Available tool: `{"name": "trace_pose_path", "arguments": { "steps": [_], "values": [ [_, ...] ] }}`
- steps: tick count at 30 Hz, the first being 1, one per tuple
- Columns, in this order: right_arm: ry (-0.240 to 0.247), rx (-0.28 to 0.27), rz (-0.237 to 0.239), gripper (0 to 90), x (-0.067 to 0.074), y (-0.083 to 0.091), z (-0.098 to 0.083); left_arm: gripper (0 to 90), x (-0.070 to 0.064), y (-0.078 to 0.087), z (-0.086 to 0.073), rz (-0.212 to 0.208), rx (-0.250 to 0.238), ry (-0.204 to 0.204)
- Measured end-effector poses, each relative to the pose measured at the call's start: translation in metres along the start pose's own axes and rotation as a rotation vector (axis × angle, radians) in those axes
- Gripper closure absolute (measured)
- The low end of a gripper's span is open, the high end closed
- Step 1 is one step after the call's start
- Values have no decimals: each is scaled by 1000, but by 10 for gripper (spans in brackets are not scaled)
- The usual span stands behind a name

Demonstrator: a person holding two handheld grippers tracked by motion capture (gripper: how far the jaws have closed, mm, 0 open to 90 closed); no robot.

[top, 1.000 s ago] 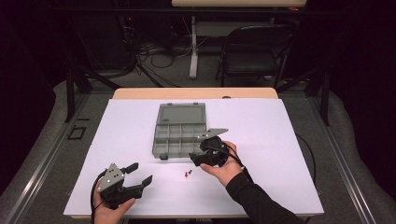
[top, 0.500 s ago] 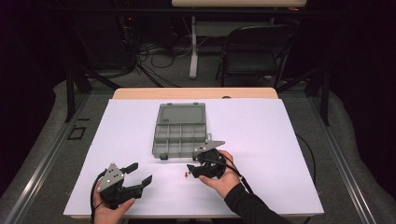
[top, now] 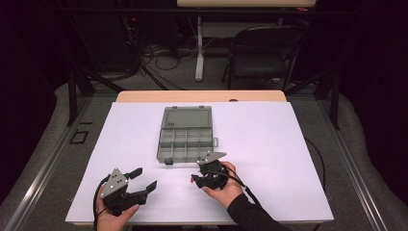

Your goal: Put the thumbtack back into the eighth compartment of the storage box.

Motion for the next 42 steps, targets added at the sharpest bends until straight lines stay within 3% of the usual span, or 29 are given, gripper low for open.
{"name": "trace_pose_path", "arguments": {
  "steps": [18, 42],
  "values": [
    [-35, 13, 3, 588, -3, -16, -4, 280, 1, 0, 0, 6, 0, 1],
    [-28, 43, -2, 728, -3, -23, -9, 281, 1, 1, 0, 6, 0, 1]
  ]
}}
Point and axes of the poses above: each handheld gripper's, and its own axes: y roughly backward along the jaws, z roughly out of its top, x roughly to its left, the point moved 9 cm from there along -y, roughly forward along the jaws, and after that the axes turned 5 degrees about z, right-handed, at the moved point
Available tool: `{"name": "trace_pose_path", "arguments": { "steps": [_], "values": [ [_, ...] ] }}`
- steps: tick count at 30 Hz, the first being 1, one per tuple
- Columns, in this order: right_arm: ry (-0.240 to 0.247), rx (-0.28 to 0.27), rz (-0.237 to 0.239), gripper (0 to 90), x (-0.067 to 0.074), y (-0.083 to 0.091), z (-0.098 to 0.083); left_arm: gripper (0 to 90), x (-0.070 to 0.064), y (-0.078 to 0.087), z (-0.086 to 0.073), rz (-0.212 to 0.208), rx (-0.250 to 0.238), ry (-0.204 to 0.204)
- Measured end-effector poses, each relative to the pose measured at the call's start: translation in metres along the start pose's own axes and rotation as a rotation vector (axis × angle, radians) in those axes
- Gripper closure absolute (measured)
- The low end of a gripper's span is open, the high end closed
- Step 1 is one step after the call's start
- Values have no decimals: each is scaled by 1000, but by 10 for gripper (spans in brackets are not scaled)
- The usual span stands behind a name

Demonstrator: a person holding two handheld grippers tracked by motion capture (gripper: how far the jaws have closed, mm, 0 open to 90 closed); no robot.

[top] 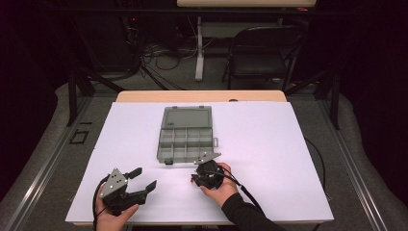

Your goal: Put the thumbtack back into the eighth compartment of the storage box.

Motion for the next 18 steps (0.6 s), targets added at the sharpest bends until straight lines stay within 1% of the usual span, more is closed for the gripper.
{"name": "trace_pose_path", "arguments": {
  "steps": [4, 6, 7, 12, 18],
  "values": [
    [-4, -1, 0, 755, -1, 0, 0, 280, 0, 0, 0, 0, 1, -1],
    [-8, 9, 0, 761, -1, 1, -1, 280, 0, 0, 0, 1, 1, 0],
    [-13, -4, 2, 773, -1, 0, 0, 280, 0, 0, 0, 1, 1, 0],
    [-14, -1, -8, 819, -2, 1, -1, 280, 0, 0, 0, 1, 1, -1],
    [-21, -12, -11, 832, -3, 1, -1, 281, 0, 0, 0, 2, 0, -1]
  ]
}}
Point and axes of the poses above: each handheld gripper's, and its own axes: y roughly backward along the jaws, z roughly out of its top, x roughly to its left, the point moved 9 cm from there along -y, roughly forward along the jaws, and after that the axes turned 5 degrees about z, right-handed, at the moved point
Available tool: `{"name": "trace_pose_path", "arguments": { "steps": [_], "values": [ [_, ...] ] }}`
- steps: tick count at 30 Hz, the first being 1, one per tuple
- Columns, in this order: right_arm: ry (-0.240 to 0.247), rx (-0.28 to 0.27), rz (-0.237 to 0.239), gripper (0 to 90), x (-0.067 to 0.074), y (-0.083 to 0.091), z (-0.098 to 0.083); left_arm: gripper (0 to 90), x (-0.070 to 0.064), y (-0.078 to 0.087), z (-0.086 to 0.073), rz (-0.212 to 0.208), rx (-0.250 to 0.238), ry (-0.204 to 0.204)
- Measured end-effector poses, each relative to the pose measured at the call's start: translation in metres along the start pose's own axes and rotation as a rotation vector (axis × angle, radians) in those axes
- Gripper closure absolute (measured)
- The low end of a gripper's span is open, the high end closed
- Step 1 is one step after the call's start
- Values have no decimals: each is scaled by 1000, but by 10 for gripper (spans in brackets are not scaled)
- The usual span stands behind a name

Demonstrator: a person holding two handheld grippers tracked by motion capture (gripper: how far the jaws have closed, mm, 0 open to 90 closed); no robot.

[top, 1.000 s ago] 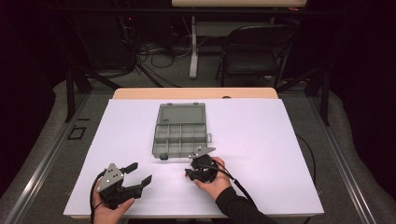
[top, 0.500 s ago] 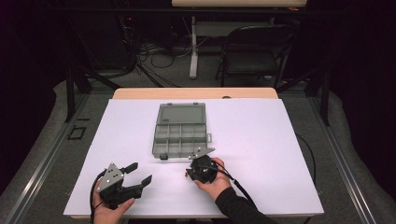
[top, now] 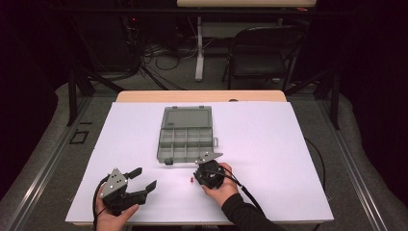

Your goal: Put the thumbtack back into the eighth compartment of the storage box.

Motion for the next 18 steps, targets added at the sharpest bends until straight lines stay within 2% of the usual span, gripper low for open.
{"name": "trace_pose_path", "arguments": {
  "steps": [8, 13, 18],
  "values": [
    [-16, -2, 6, 835, 0, 0, 0, 281, 0, 0, 0, 1, 0, 1],
    [-53, -13, 31, 836, 0, 4, 3, 280, 0, 0, 0, 1, 0, 1],
    [-62, -26, 44, 836, 1, 9, 6, 280, 0, 0, 0, 0, 1, 1]
  ]
}}
Point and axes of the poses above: each handheld gripper's, and its own axes: y roughly backward along the jaws, z roughly out of its top, x roughly to its left, the point moved 9 cm from there along -y, roughly forward along the jaws, and after that the axes turned 5 degrees about z, right-handed, at the moved point
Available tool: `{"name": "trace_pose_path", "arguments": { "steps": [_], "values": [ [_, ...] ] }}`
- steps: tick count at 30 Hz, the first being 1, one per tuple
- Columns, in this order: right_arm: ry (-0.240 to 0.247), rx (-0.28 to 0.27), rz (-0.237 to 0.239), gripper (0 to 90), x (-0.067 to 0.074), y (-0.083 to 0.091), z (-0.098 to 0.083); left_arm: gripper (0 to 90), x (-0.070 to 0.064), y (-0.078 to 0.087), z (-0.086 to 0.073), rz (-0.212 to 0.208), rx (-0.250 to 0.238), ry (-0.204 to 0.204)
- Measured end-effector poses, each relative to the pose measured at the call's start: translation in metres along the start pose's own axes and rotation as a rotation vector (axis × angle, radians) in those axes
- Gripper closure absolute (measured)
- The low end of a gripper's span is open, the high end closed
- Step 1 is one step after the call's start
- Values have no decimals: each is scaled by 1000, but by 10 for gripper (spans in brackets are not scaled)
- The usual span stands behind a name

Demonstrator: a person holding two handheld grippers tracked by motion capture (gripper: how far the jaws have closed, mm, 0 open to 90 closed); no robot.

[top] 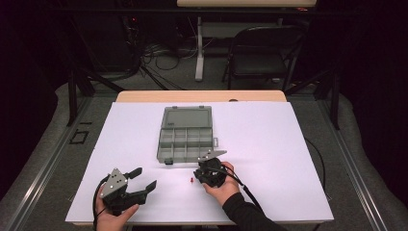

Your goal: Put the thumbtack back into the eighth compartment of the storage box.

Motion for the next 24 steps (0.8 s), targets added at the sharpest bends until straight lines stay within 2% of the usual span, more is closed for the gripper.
{"name": "trace_pose_path", "arguments": {
  "steps": [8, 14, 24],
  "values": [
    [-18, -12, 17, 836, 0, 14, 6, 281, 0, 0, 0, 1, 2, -1],
    [-28, -43, 21, 836, -3, 27, 17, 281, 0, -1, 0, -1, 1, -2],
    [-44, -57, -9, 836, -17, 44, 35, 281, -1, -1, 0, -3, 0, 3]
  ]
}}
Point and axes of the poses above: each handheld gripper's, and its own axes: y roughly backward along the jaws, z roughly out of its top, x roughly to its left, the point moved 9 cm from there along -y, roughly forward along the jaws, and after that the axes turned 5 degrees about z, right-handed, at the moved point
